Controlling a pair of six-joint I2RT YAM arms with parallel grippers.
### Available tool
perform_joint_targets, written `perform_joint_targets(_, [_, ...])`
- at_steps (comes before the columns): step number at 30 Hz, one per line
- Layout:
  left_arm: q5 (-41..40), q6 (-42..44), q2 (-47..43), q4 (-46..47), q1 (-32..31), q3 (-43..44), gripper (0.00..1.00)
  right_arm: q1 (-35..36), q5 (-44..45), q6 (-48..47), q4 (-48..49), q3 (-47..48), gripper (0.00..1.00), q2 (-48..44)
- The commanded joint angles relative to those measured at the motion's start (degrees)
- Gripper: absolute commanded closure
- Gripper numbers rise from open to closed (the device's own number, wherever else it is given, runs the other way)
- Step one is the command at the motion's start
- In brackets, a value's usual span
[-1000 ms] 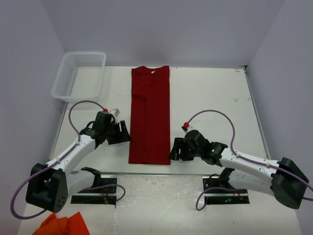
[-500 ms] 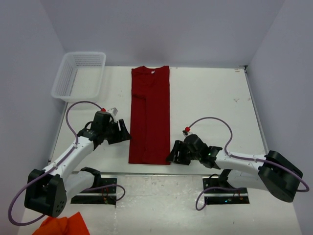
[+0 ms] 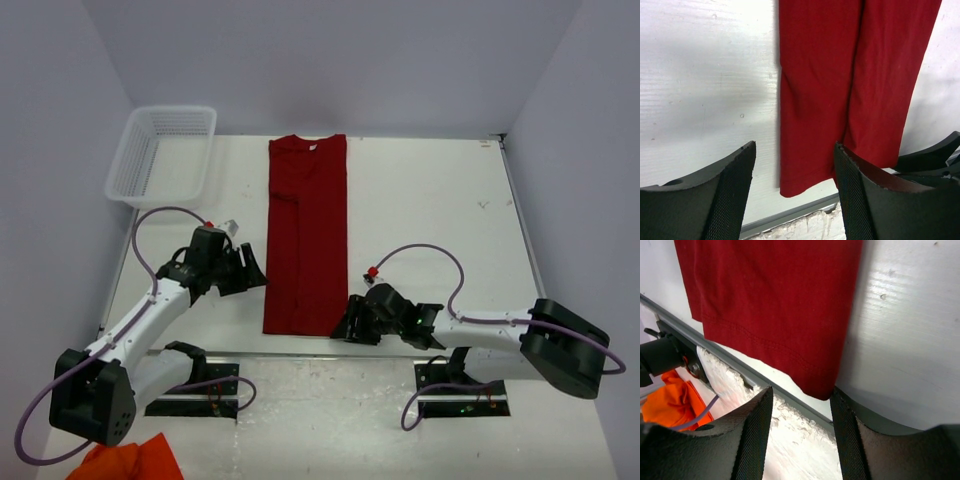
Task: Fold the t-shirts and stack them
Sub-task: Grab the bottom of the folded rectangular tshirt with both arms
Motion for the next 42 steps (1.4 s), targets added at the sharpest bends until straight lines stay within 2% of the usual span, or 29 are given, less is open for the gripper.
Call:
perform_joint_targets(1, [-1.23, -1.36, -1.67, -1.99, 0.21, 1.99, 0.35, 0.28, 5.27, 0.88, -4.59, 0.77, 0.49, -0.89])
perform_joint_targets(6, [0.17, -1.28, -2.64, -1.73, 0.21, 1.2, 0.35, 0.28, 8.25, 1.14, -9.41, 1.82, 0.49, -0.81])
perform_joint_targets(17, [-2.63, -2.51, -3.52, -4.27, 0.03, -0.03, 0.35, 0.28, 10.81, 2.63, -11.71, 4.02, 0.53, 4.28])
perform_joint_targets(23, [-2.81, -3.47, -3.61, -5.5, -0.58, -0.47, 0.35, 0.28, 11.69, 3.51, -11.36, 4.02, 0.62, 5.35])
perform_joint_targets(28, [-2.73, -3.56, -2.99, -6.21, -0.76, -0.64, 0.35, 0.28, 12.3, 4.04, -11.53, 3.67, 0.8, 4.64])
perform_joint_targets(29, [-1.77, -3.73, -2.56, -5.95, -1.11, -0.99, 0.35, 0.28, 12.48, 4.13, -11.62, 3.58, 0.91, 4.56])
perform_joint_targets(32, [-1.06, -3.56, -1.42, -5.77, -2.25, -1.7, 0.35, 0.28, 12.65, 3.86, -11.97, 3.84, 1.0, 4.47])
perform_joint_targets(42, [3.6, -4.61, -1.67, -6.21, -3.13, -4.16, 0.34, 0.28, 13.18, 2.55, -12.41, 4.28, 1.0, 4.47])
